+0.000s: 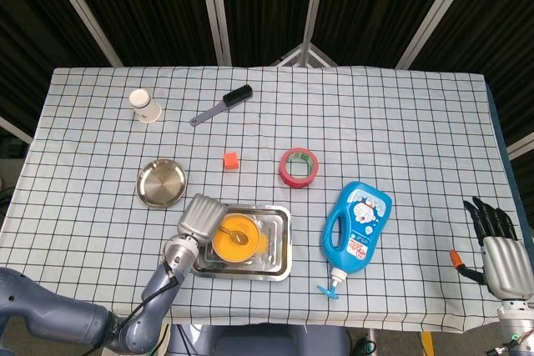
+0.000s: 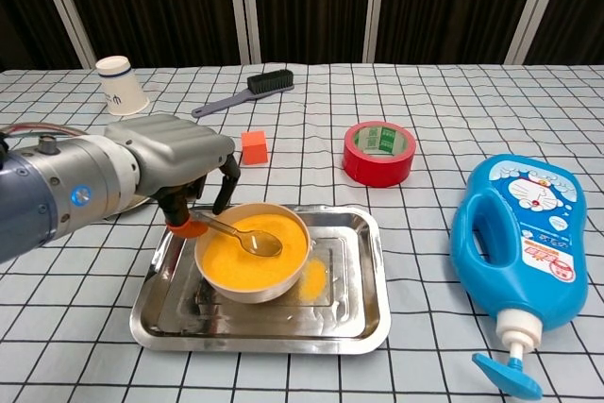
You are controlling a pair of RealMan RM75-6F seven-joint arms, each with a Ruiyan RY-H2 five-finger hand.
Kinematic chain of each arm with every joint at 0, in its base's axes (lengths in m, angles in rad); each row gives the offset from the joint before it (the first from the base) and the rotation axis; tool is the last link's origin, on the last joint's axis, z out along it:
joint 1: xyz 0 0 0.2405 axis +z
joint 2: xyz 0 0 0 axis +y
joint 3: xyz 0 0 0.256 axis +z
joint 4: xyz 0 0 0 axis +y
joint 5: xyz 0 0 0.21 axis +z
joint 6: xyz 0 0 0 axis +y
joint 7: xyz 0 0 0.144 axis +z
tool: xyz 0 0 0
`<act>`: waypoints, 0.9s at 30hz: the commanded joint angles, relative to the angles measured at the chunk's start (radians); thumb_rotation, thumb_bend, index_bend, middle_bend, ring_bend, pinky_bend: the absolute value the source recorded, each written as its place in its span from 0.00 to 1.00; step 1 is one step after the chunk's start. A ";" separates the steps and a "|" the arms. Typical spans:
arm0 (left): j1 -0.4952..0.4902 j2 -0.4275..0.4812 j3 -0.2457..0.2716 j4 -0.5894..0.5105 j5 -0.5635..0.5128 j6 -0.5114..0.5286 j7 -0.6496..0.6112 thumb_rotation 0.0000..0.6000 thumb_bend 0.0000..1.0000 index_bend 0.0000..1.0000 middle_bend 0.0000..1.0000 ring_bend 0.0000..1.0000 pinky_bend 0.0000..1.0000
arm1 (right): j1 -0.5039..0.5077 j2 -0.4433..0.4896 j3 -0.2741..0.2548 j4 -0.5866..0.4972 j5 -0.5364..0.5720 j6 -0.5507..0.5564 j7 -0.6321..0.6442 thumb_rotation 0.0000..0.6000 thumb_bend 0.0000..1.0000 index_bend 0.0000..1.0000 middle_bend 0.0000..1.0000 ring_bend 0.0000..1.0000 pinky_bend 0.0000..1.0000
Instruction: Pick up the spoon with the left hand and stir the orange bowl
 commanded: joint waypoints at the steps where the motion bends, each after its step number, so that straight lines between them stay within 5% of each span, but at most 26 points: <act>1: -0.002 0.003 0.001 0.001 -0.003 0.000 -0.003 1.00 0.44 0.50 1.00 0.99 1.00 | 0.000 0.000 0.000 0.000 0.000 0.000 0.000 1.00 0.38 0.00 0.00 0.00 0.00; 27: -0.033 0.021 -0.001 -0.016 -0.065 -0.003 -0.032 1.00 0.46 0.49 1.00 0.99 1.00 | 0.000 -0.001 0.000 -0.001 0.001 0.000 -0.003 1.00 0.38 0.00 0.00 0.00 0.00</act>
